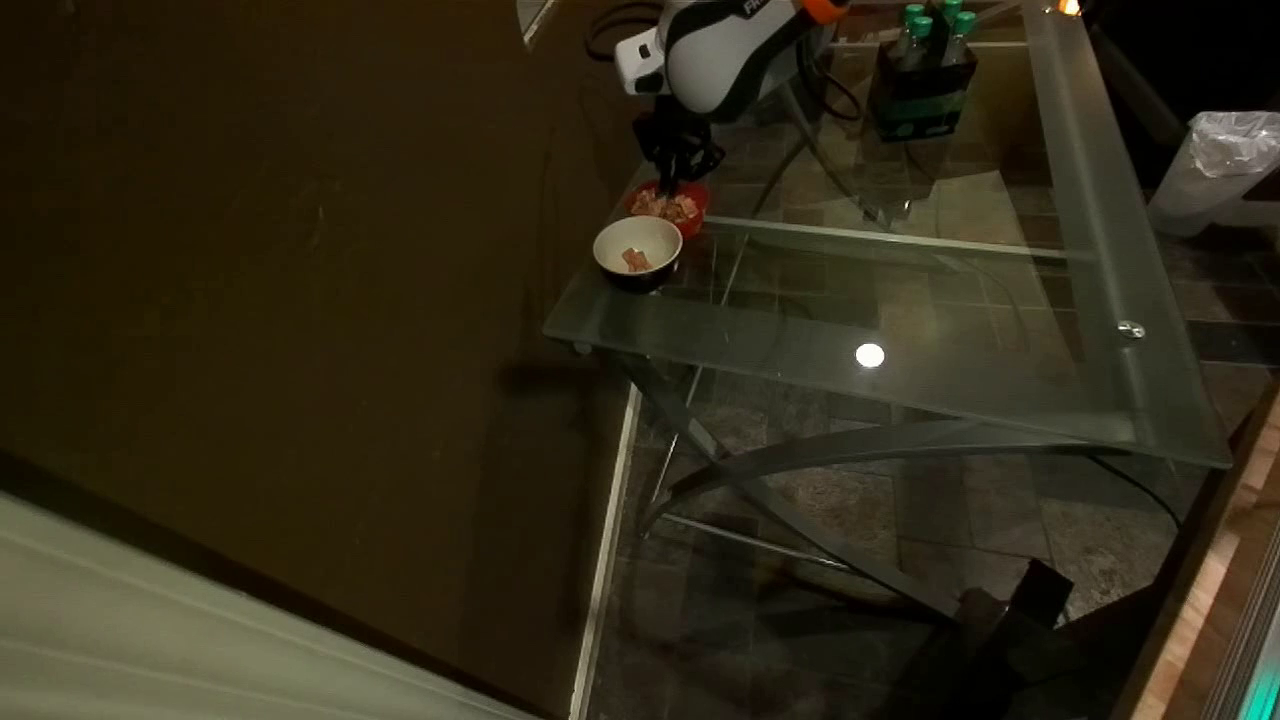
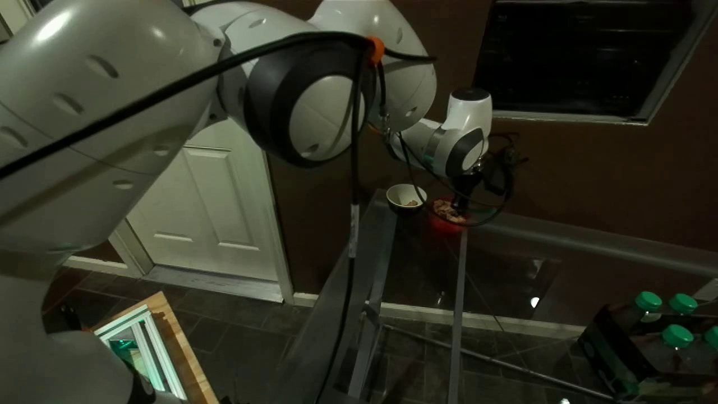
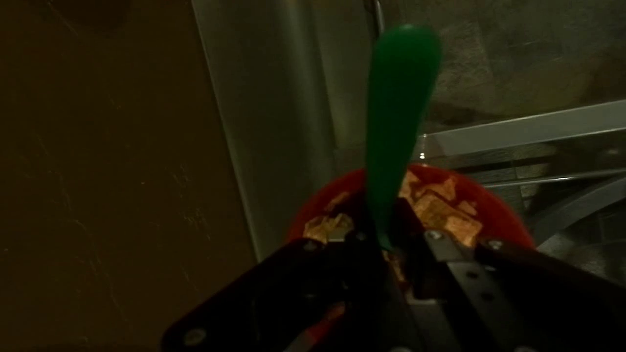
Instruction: Pick up the spoon, scoop some content from the red bowl, place it in the black bowl and place the spoon in the red bowl
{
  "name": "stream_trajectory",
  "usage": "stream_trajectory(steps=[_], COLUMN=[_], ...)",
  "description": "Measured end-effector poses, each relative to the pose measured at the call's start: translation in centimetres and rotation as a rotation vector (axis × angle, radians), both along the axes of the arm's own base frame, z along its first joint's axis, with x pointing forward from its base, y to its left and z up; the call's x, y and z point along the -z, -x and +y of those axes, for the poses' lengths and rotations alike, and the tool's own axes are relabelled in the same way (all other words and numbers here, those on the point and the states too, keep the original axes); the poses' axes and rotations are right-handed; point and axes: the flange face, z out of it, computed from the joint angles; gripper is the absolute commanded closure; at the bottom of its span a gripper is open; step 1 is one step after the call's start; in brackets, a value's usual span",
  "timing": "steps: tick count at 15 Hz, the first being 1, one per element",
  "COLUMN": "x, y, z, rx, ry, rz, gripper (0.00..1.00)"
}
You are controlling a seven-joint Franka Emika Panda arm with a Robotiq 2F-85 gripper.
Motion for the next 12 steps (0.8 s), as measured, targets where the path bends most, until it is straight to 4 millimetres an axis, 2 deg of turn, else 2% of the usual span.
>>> stream_trajectory(steps=[12], x=[0.5], y=[0.4], z=[-2.2], rx=[-0.035], ry=[-0.124], rz=[0.009], gripper=[0.96])
